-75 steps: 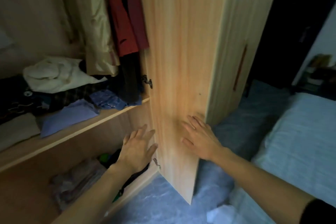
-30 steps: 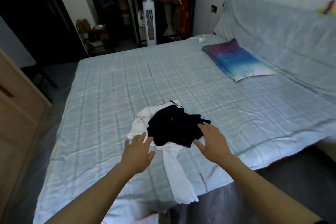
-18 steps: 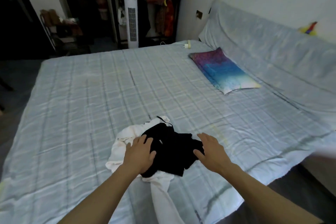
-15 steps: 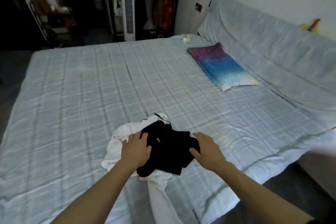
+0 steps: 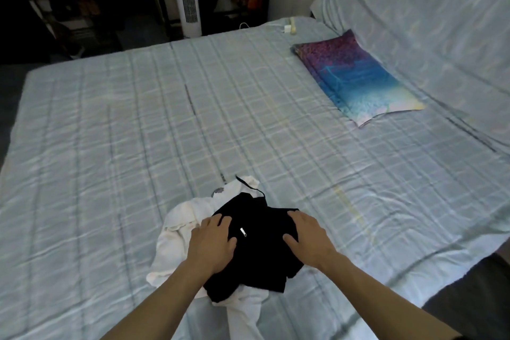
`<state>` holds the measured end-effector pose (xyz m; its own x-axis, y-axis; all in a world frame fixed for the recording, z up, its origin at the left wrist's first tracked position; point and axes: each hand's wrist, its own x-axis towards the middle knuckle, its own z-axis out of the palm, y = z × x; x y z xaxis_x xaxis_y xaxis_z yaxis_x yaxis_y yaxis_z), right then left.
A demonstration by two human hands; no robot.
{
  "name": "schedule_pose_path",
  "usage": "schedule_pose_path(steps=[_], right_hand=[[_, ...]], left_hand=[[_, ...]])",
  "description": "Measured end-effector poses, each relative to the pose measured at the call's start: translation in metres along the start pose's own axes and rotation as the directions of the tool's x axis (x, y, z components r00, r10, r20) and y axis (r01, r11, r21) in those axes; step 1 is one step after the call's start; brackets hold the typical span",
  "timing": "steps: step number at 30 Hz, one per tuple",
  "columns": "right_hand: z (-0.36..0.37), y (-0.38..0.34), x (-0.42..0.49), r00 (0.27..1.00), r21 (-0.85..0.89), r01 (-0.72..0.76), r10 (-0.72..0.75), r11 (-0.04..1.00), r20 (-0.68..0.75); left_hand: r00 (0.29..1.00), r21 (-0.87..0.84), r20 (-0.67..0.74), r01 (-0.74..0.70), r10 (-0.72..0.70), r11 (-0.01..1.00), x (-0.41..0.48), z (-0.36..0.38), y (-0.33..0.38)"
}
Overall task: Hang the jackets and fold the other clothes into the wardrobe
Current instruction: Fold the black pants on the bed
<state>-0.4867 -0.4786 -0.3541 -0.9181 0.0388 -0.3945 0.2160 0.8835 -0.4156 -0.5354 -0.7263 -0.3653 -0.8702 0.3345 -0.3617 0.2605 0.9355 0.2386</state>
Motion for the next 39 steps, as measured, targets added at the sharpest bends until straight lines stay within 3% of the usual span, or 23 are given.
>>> schedule_pose_path(steps=[17, 24, 30, 39], right_hand=[[0.109, 0.033, 0.184, 0.958, 0.104, -0.132, 0.099, 0.986, 0.271], [0.133, 0.042, 0.209, 0.981, 0.2, -0.149, 0.12, 0.968, 0.152], [0.129, 0.039, 0.216, 0.964, 0.392, -0.25, 0.189, 0.885, 0.188], [0.087, 0.008, 0.176, 0.998, 0.408, 0.031, -0.004, 0.912, -0.066]], left_hand=[[0.99, -0.1, 0.105, -0.083, 0.094, 0.992, 0.188, 0.061, -0.001], [0.977, -0.013, 0.212, -0.031, 0.033, 0.999, 0.215, 0.108, -0.008], [0.99, -0.255, 0.129, 0.085, -0.053, 0.963, 0.212, 0.095, -0.005], [0.995, -0.431, -0.079, 0.017, -0.056, 0.902, 0.142, 0.041, -0.005]])
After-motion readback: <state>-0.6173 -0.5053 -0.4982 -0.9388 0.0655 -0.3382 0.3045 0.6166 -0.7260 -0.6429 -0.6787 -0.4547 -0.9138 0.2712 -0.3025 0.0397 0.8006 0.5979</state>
